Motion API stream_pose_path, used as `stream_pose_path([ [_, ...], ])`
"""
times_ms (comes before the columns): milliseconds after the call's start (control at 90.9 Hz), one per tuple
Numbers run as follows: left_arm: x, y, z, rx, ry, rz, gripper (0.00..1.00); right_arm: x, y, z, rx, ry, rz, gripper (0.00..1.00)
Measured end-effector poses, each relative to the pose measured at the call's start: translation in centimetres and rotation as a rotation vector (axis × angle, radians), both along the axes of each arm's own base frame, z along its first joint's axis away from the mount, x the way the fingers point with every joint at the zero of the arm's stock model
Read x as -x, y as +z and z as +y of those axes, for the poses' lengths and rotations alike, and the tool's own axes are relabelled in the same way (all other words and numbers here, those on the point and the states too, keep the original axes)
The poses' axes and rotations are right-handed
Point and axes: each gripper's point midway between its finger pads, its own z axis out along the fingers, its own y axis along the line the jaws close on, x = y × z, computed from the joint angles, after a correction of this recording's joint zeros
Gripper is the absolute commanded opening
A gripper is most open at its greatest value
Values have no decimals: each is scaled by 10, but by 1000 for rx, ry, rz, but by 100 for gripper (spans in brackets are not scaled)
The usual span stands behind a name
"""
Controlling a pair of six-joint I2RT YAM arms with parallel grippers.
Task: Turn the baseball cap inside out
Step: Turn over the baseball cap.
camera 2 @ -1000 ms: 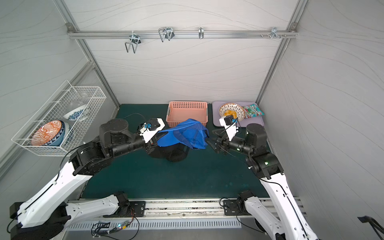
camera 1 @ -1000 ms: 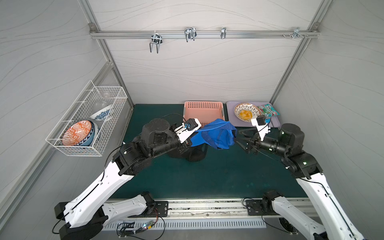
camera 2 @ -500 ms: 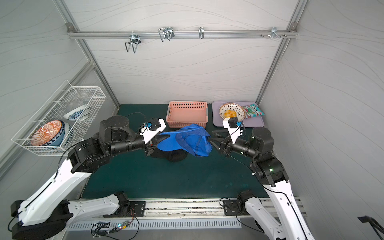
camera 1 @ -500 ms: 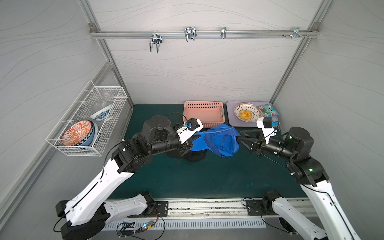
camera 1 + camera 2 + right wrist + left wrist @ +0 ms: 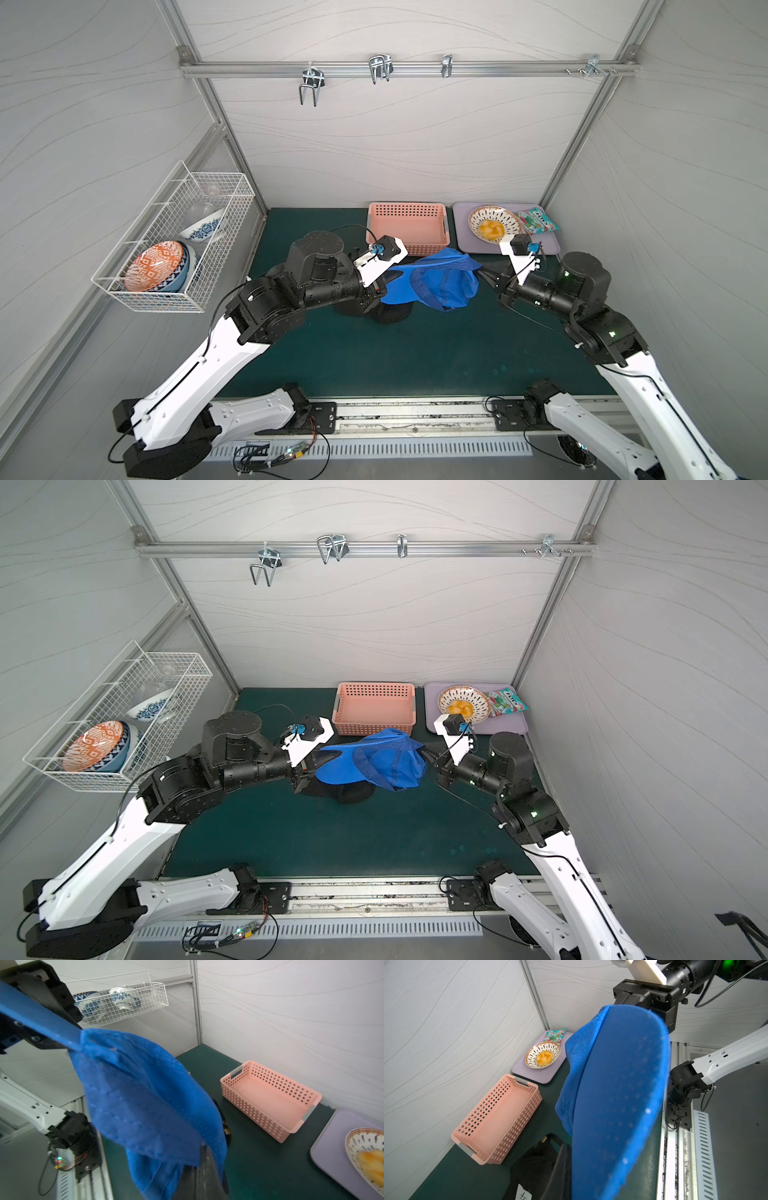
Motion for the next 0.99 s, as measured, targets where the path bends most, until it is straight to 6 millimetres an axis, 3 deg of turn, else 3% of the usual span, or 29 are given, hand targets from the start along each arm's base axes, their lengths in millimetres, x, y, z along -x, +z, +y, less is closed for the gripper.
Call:
stream_pose_path([
  [275,-51,-22,11,-111,296,-151,0,-11,-5,-3,65,-191,-78,0],
  [550,-93,-13,14,-142,549,-325,0,-40,-23,35,125,-321,52,0],
  [770,-98,-14,8,-105,585,-315,0,-32,-18,64,-40,-293,156,0],
  [990,-92,-6,18,-94,600,-327,0,-52,-10,40,-63,-410,208,0],
])
